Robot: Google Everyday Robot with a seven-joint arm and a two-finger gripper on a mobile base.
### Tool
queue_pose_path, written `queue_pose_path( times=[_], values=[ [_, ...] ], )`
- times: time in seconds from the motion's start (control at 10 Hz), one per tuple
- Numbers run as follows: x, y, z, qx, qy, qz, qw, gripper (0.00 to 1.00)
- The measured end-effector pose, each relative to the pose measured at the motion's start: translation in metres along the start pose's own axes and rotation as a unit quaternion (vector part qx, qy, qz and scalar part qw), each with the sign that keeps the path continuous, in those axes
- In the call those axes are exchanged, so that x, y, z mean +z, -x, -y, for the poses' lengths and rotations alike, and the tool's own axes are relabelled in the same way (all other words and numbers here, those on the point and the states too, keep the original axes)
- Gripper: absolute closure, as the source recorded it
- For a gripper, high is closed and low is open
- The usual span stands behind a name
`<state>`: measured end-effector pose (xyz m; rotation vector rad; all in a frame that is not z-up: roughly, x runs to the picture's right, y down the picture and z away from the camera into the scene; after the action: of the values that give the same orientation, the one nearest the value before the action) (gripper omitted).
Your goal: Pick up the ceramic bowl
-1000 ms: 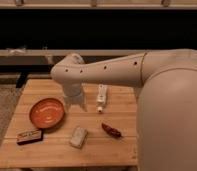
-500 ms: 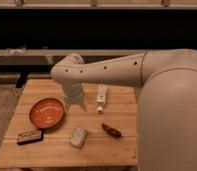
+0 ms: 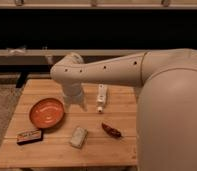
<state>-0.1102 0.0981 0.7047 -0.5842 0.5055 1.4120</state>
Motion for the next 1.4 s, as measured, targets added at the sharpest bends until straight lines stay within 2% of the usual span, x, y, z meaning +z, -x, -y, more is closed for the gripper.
queue_pose_path(
  times=[0.4, 0.5, 0.6, 0.9, 1.1, 1.2, 1.4],
  values=[
    [0.015, 0.033, -0.067, -0.051, 0.013, 0.011, 0.9986, 0.35],
    [0.029, 0.047, -0.094, -0.066, 0.018, 0.011, 0.9976, 0.35],
    [0.044, 0.055, -0.110, -0.076, 0.022, 0.008, 0.9969, 0.35],
    [0.100, 0.079, -0.140, -0.093, 0.027, -0.001, 0.9953, 0.35],
    [0.121, 0.097, -0.135, -0.081, 0.032, -0.003, 0.9962, 0.35],
    [0.124, 0.102, -0.132, -0.075, 0.039, -0.001, 0.9964, 0.35],
    [0.117, 0.112, -0.122, -0.063, 0.050, 0.004, 0.9968, 0.35]
  ],
)
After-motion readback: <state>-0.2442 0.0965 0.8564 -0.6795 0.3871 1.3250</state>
